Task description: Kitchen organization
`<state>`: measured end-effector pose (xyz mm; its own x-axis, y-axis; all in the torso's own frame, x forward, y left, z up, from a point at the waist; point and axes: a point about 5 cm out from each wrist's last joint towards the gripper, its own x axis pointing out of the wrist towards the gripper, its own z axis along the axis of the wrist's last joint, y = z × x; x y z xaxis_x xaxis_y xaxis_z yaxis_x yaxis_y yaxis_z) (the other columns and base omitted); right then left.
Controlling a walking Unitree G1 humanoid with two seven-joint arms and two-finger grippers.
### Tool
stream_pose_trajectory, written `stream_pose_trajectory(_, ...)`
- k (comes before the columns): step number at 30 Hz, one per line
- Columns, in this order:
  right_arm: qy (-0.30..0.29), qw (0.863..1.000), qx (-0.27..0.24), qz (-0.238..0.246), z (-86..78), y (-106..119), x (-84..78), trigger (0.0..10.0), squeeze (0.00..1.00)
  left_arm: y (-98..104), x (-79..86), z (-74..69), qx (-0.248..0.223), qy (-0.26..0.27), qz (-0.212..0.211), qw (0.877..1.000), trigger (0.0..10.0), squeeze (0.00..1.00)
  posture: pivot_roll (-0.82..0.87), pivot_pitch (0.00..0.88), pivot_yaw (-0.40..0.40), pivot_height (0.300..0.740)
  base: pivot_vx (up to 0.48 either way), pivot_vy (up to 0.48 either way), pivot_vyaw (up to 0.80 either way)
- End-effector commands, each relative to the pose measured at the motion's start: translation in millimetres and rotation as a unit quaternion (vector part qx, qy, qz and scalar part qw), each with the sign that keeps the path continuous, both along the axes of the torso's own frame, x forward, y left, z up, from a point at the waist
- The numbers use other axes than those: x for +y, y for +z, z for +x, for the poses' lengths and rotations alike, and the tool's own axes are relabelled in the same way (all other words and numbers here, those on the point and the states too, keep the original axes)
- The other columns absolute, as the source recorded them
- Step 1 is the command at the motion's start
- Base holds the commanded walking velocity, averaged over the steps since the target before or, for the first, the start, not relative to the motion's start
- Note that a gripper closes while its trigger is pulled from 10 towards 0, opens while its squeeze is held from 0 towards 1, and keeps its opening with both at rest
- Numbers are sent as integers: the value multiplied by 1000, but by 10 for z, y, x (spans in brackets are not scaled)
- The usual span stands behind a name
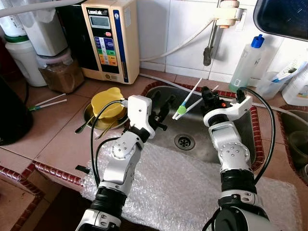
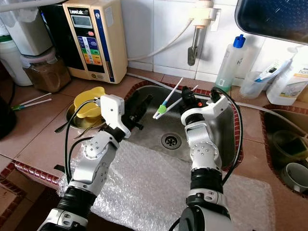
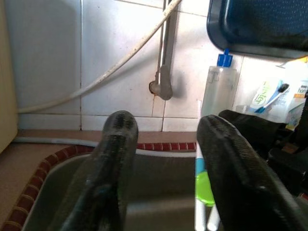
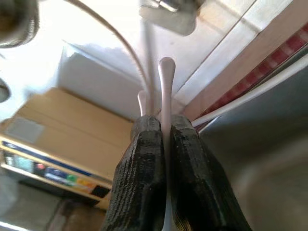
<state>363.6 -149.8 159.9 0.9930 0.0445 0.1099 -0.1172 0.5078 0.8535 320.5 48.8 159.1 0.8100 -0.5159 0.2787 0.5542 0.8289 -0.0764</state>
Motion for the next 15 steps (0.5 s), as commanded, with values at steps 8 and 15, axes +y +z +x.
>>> stream_pose_trajectory(8, -44, 987, 43, -147, 26, -214, -61, 0, 0, -327, 82, -107, 61, -59, 116, 990, 10000, 1000, 70, 0, 24, 740, 0, 0, 0)
stream_pose_trajectory(15, -50, 939, 69, -332, -25, -412, -87, 0, 0, -371, 218, -130, 62, -39, 141, 987, 10000, 1000, 77, 0, 28, 740, 0, 0, 0)
